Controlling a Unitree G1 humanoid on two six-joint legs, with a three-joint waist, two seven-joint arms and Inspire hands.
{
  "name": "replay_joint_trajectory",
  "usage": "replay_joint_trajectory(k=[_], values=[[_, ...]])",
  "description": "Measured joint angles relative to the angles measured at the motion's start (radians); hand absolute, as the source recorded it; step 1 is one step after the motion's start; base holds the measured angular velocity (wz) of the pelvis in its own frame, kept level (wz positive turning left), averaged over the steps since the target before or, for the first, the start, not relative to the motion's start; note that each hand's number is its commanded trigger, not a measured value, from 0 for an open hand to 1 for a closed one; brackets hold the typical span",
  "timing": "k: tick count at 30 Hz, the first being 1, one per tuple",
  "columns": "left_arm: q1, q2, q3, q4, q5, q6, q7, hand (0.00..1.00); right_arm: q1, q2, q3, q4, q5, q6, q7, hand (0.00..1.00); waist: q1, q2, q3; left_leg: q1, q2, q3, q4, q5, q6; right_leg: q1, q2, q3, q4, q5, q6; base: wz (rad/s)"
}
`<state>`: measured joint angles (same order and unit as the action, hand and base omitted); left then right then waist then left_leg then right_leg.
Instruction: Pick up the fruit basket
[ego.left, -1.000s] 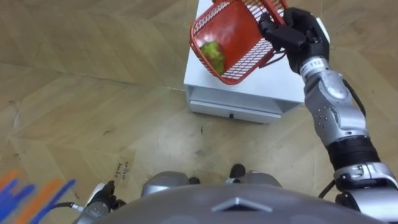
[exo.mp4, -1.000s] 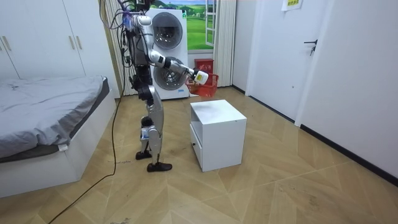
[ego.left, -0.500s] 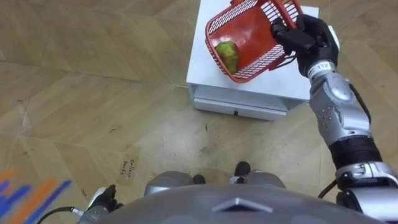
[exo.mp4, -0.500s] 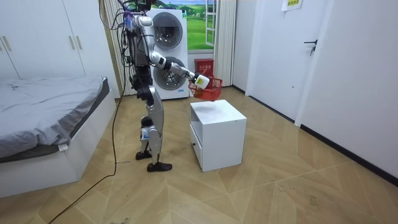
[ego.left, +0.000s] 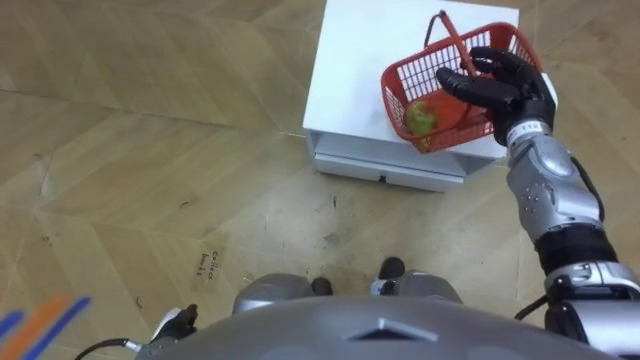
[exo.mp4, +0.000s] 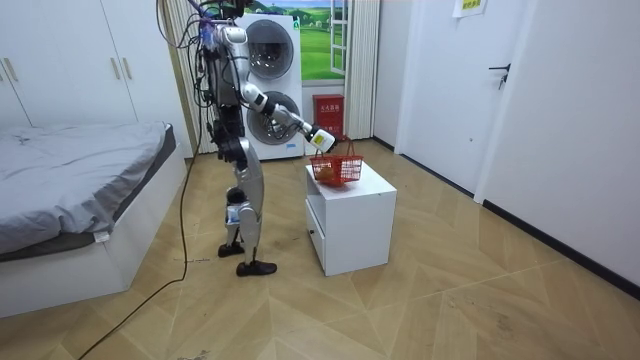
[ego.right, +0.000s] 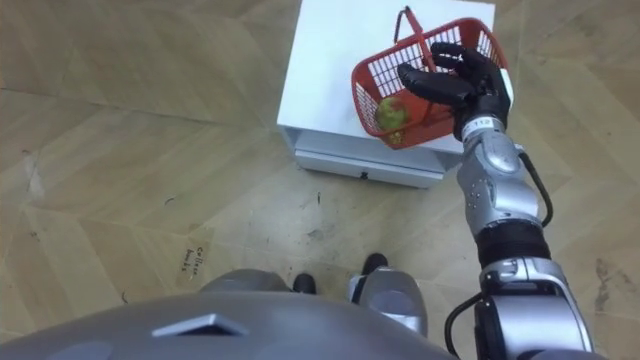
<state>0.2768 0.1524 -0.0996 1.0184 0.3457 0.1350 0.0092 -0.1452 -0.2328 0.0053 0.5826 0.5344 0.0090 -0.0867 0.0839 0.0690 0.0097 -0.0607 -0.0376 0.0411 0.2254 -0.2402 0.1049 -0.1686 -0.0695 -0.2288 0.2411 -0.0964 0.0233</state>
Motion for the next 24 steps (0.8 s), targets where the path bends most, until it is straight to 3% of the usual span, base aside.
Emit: replay_joint_trajectory(k=[12,17,24], values=[[0.016,-0.001,0.0,-0.007,0.009,0.01,0.009,0.0,0.0,0.0,0.0,0.0,0.049,0.0,0.0,0.0,0.0,-0.01,-0.0015,0.004,0.0,0.001,0.01,0.0,0.0,0.008,-0.003,0.002,0.0,-0.003,0.0,0.0],[0.02,-0.001,0.001,-0.006,0.009,0.01,0.009,0.0,0.001,0.0,0.0,0.0,0.049,0.0,0.0,0.0,-0.002,-0.019,-0.0071,0.004,0.0,-0.002,0.012,0.0,0.0,0.01,-0.003,0.0,0.002,-0.002,-0.001,0.0],[0.033,-0.002,0.013,-0.004,-0.002,0.01,0.007,0.0,0.002,0.0,0.0,0.0,0.052,0.0,0.006,0.0,-0.024,-0.027,-0.0076,0.006,0.0,-0.007,0.011,0.0,0.0,0.018,0.002,-0.016,-0.003,-0.002,-0.002,0.04]])
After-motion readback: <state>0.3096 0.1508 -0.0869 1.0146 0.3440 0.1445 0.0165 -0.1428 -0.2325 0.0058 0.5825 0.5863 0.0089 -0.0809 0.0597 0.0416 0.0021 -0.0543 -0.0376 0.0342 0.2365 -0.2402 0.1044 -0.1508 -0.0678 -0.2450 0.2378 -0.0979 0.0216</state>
